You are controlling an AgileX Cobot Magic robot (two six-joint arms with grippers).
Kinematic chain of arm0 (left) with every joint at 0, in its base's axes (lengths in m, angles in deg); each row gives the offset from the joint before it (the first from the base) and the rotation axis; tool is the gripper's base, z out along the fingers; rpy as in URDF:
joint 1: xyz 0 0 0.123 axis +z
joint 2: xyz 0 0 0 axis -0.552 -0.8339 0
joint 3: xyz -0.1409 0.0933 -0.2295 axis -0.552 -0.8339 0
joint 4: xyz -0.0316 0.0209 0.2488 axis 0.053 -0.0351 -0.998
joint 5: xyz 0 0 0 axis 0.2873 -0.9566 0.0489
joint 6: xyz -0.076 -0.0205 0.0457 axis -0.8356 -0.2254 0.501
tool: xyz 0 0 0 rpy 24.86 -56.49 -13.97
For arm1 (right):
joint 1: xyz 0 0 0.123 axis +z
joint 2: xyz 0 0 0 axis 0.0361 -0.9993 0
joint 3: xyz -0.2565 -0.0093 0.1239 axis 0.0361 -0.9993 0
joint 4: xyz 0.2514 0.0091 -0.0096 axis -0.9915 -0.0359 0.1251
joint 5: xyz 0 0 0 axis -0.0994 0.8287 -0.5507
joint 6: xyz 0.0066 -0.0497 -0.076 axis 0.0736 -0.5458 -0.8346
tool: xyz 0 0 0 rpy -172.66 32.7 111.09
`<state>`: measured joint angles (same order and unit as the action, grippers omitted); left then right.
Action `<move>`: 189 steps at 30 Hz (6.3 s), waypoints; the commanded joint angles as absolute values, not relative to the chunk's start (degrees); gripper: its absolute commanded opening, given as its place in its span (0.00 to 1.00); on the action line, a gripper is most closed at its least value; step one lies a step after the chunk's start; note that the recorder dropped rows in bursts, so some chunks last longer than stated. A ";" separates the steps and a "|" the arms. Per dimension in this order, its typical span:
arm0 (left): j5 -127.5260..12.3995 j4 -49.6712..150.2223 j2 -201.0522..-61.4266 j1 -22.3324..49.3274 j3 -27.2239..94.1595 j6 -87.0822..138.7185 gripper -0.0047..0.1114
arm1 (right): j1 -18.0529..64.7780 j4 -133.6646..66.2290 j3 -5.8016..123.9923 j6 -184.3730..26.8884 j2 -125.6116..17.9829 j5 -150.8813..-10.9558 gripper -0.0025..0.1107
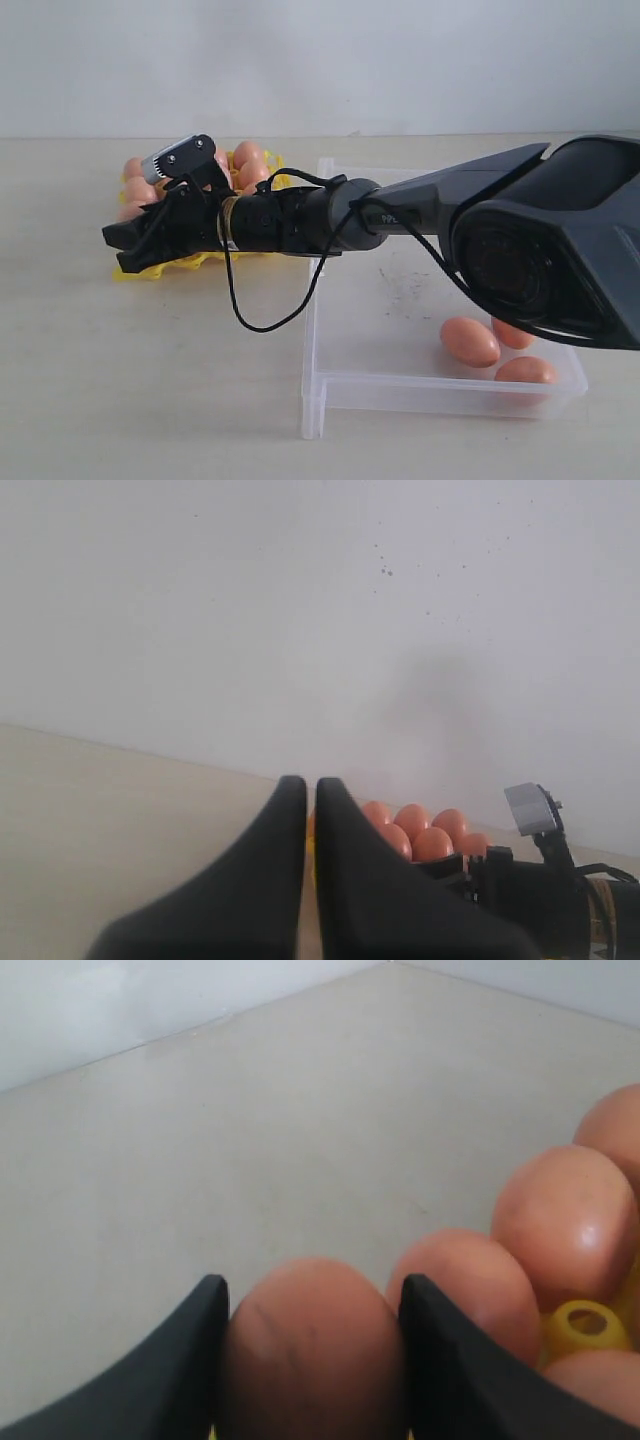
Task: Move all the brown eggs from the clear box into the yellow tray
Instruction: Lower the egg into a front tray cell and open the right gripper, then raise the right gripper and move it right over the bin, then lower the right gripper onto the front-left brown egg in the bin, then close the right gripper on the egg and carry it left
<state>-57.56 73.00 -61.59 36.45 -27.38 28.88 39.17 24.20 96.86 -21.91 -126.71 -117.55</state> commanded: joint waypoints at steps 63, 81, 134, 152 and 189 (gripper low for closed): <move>-57.56 73.19 -61.43 36.21 -27.22 29.40 0.07 | 42.37 21.89 101.71 -27.00 -125.13 -100.96 0.44; -57.56 73.19 -61.43 36.21 -27.22 29.40 0.07 | 44.78 22.01 99.54 -33.75 -106.29 -57.74 0.02; -57.56 73.19 -61.43 36.21 -27.22 29.40 0.07 | 22.47 -44.90 55.35 -108.17 -78.65 -29.72 0.59; -57.56 73.19 -61.43 36.21 -27.22 29.40 0.07 | 22.47 -40.68 55.35 -109.64 -82.27 -32.97 0.59; -57.56 73.19 -61.43 36.21 -27.22 29.40 0.07 | 29.50 -35.21 44.04 -82.96 -78.52 -108.25 0.02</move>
